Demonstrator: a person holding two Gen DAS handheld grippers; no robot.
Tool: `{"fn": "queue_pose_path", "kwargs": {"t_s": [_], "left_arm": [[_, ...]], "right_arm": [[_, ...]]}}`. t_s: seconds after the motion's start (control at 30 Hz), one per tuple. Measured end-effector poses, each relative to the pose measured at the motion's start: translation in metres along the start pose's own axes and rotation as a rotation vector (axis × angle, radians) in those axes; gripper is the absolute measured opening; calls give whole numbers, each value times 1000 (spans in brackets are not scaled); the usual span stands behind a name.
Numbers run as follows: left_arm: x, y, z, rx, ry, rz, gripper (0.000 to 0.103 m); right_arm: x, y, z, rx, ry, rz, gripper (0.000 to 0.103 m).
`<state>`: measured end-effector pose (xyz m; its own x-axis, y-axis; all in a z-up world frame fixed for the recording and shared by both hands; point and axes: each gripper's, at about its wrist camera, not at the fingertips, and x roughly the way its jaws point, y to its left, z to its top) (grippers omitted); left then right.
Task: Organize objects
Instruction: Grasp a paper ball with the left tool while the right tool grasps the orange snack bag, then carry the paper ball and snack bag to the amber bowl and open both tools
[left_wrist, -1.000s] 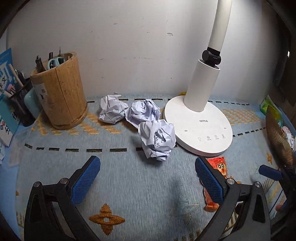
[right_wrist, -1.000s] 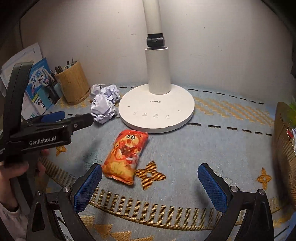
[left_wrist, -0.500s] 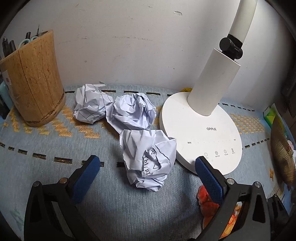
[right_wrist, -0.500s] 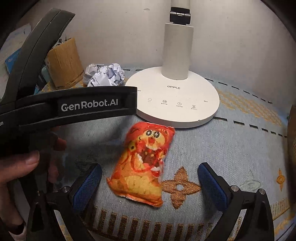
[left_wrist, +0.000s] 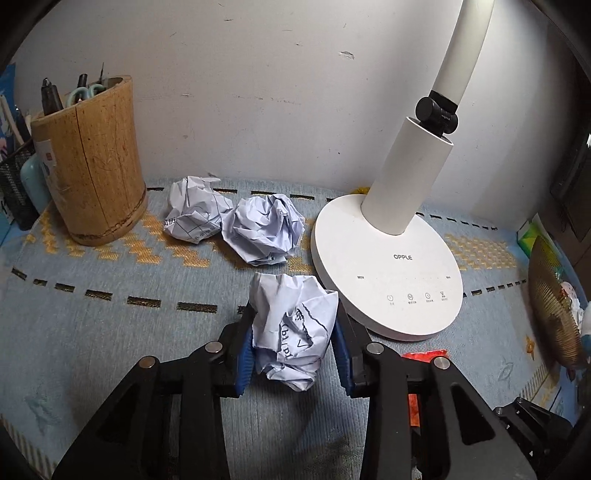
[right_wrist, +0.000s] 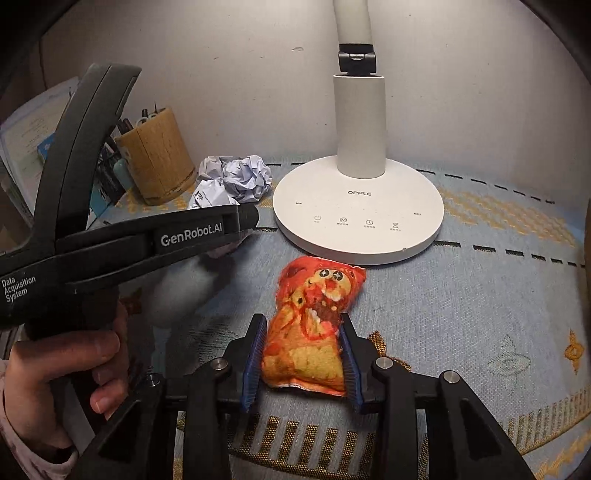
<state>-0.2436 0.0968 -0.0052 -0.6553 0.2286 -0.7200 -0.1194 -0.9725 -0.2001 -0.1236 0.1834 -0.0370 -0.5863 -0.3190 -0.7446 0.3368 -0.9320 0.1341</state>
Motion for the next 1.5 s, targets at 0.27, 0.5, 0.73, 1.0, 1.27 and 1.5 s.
{"fn": "queue_pose_path", "kwargs": {"t_s": [0.27,0.5,0.73,1.0,1.27,1.5], "left_arm": [[-31,-11,11,43,-45,1,33],[-60,-48,19,99,-109,-23,33],[-86,-104,25,207,-185,-34,33],[-111,-186,34,285,-232,-222,34],[-95,-274,33,426,-212,-378,34],[-66,-319,29,495,-173,-431,34]], "right_arm": [[-36,-13,12,18,-67,16,37],[-86,-29,26,-5,-170,-26,37],[-142,-68,39,28,-281,-37,37],[-195,-139,55,89,-363,-90,37],[-248,-236,63,206,-408,-198,37],[-256,-300,60,300,-392,-251,37]]}}
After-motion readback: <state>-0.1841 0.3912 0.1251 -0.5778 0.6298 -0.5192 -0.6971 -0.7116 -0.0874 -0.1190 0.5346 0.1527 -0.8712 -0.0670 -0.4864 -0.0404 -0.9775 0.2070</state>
